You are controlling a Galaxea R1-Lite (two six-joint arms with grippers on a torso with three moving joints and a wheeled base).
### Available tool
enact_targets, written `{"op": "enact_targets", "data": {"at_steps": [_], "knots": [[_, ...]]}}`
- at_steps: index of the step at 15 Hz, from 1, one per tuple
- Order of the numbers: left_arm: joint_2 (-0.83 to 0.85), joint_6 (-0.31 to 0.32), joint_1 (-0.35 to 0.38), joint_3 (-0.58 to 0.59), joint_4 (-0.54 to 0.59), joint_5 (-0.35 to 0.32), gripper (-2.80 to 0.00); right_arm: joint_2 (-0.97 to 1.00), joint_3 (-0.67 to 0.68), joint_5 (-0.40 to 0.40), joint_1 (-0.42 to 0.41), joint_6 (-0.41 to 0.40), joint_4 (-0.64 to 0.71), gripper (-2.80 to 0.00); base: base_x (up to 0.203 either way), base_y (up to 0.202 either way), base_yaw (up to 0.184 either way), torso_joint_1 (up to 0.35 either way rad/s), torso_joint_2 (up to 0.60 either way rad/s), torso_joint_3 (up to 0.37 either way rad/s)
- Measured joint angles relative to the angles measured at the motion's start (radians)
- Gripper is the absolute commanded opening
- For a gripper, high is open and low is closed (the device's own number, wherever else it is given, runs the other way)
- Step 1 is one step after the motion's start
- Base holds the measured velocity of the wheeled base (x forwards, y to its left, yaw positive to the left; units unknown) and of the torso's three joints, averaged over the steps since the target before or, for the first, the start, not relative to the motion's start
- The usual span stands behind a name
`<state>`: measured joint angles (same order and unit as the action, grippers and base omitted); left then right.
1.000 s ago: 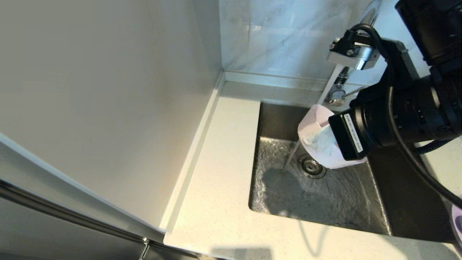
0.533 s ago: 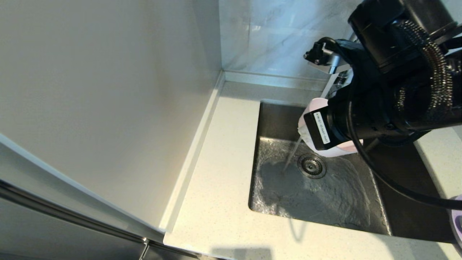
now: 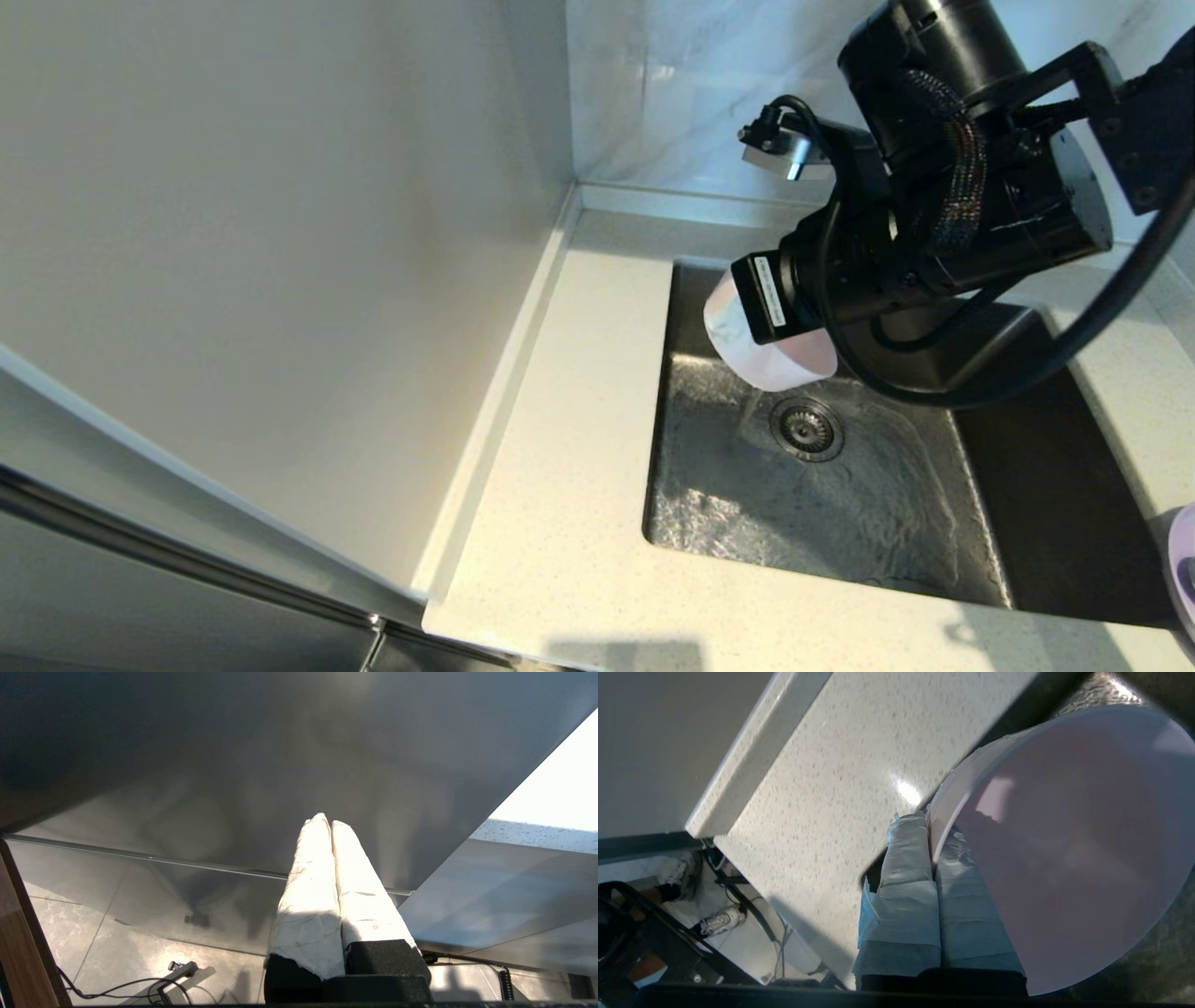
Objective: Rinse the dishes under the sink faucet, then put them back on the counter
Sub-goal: Rinse the bowl
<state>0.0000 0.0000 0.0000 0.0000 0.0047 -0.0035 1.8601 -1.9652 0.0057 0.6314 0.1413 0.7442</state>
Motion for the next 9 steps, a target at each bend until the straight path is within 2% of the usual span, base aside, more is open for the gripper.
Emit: {"op": "enact_targets", "data": {"at_steps": [4, 6, 9], "knots": [[0.000, 0.000, 0.000, 0.000, 0.000, 0.000, -2.80, 0.080, -0.004, 0.091, -0.167, -0.122, -0.171, -2.80, 0.000, 0.000, 0.000, 0.000, 0.00, 0.000], [0.000, 0.000, 0.000, 0.000, 0.000, 0.000, -2.80, 0.120, -0.004, 0.105, -0.227, -0.143, -0.248, -2.80, 0.000, 0.000, 0.000, 0.000, 0.00, 0.000], [0.000, 0.000, 0.000, 0.000, 0.000, 0.000, -2.80, 0.144, -0.004, 0.108, -0.292, -0.146, -0.264, -2.80, 0.000, 0.000, 0.000, 0.000, 0.00, 0.000]]}}
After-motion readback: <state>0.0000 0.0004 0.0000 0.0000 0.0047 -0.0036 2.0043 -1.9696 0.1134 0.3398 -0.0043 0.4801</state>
